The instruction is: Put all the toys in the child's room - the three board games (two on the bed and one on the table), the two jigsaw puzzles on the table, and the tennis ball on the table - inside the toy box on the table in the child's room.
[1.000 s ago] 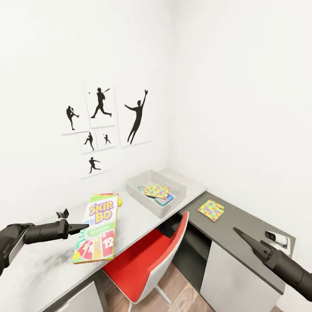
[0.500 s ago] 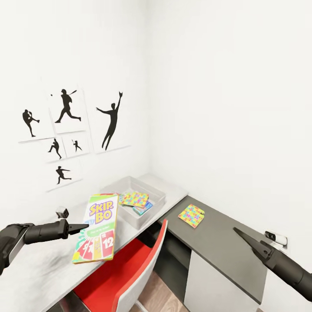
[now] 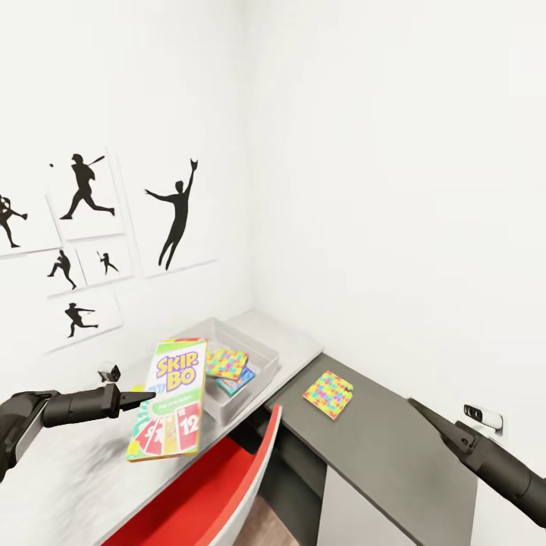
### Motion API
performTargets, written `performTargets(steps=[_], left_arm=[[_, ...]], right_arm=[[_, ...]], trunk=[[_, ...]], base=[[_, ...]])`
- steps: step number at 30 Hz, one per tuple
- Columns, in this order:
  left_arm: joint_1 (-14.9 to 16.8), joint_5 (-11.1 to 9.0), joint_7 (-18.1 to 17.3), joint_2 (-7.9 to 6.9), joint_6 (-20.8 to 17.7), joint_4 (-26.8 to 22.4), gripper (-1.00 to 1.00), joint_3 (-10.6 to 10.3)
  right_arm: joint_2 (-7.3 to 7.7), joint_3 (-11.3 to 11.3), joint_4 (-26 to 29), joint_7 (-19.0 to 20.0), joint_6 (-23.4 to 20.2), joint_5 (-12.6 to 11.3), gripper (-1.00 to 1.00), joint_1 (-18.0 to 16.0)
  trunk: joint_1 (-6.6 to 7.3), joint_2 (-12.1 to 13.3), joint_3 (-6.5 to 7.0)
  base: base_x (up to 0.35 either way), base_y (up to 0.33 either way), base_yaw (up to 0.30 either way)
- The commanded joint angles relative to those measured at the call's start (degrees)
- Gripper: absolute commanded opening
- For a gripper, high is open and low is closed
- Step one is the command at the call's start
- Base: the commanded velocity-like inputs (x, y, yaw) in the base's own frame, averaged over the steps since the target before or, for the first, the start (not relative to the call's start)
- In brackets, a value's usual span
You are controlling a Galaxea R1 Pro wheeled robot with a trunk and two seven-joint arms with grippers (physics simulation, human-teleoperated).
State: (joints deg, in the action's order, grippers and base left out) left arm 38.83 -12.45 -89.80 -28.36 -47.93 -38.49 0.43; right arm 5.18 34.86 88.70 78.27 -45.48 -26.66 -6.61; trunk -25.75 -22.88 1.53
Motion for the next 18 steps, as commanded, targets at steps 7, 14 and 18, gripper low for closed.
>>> performTargets(steps=[7,14,18], left_arm=[[0.0,0.0,-0.2,-0.03,-0.6,0.0,-1.00,0.0],[0.0,0.0,-0.2,0.03,-0.6,0.0,-1.00,0.0],[0.0,0.0,-0.2,0.03,-0.6,0.0,-1.00,0.0]], right_arm=[[0.01,0.0,0.0,0.2,-0.5,-0.1,1.00,0.0],[0.01,0.0,0.0,0.2,-0.5,-0.1,1.00,0.0],[0.01,0.0,0.0,0.1,-0.5,-0.1,1.00,0.0]], trunk=[[-0.03,0.0,0.00],[-0.03,0.0,0.25],[-0.03,0.0,0.28]], base=[[0.106,-0.194,-0.001],[0.028,-0.062,-0.044],[0.003,-0.006,-0.009]])
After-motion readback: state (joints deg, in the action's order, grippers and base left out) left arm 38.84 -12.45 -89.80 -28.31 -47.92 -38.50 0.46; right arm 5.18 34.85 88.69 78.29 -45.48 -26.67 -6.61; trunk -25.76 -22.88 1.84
